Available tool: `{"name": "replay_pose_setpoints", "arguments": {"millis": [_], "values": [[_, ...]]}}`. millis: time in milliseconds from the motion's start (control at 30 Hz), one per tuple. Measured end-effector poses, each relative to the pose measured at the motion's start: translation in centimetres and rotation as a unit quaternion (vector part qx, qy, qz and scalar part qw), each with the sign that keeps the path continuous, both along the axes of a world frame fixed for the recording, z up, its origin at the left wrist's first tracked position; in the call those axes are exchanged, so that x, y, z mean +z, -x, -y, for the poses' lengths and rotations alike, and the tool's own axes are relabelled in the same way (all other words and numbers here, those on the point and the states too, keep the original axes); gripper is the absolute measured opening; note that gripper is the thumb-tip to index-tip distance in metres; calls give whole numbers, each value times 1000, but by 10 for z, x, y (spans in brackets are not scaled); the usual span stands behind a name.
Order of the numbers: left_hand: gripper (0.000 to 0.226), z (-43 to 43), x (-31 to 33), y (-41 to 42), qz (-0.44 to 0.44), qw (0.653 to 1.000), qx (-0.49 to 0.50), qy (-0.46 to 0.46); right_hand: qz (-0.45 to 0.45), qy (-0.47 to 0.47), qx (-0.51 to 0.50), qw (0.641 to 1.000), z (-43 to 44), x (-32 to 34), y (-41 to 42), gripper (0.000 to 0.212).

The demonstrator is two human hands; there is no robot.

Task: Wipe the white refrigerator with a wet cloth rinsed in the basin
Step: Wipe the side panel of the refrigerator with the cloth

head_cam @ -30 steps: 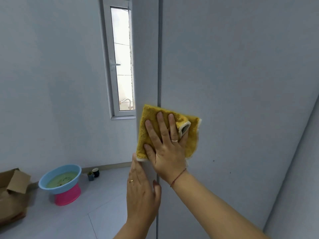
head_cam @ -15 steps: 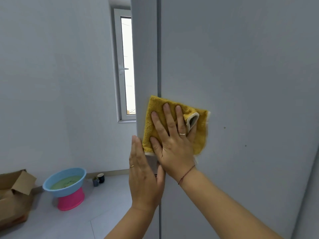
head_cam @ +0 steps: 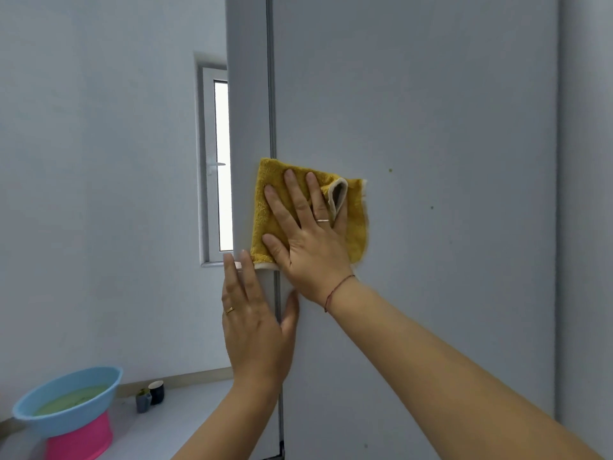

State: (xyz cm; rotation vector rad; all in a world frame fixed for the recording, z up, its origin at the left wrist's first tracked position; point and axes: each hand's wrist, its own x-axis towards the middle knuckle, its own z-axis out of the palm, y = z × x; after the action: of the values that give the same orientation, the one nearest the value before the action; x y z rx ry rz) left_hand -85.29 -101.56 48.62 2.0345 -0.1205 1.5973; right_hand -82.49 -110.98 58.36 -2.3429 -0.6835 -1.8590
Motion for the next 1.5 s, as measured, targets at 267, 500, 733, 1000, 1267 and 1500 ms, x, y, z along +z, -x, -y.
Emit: {"name": "replay_pose_setpoints", "arguments": {"millis": [267, 500, 733, 1000, 1267, 1500], "values": [[88, 1, -8, -7, -13, 1000, 14, -4, -8, 21, -29, 999, 8, 8, -5, 71], [88, 3, -3, -9, -16, 994, 90, -53, 17, 39, -26, 999, 28, 31, -7, 69], [89, 9, 30, -16, -14, 962, 180, -203, 19, 0, -21, 1000, 60, 37, -16, 69], [83, 26, 46, -23, 8, 955, 194, -223, -8, -60, -24, 998, 126, 40, -27, 67], [83, 30, 50, -30, 10, 956, 190, -223, -27, -152, -56, 986, 199, 30, -42, 80], [84, 28, 48, -31, 31, 953, 203, -223, -65, -269, -67, 959, 248, 8, -51, 80]]}}
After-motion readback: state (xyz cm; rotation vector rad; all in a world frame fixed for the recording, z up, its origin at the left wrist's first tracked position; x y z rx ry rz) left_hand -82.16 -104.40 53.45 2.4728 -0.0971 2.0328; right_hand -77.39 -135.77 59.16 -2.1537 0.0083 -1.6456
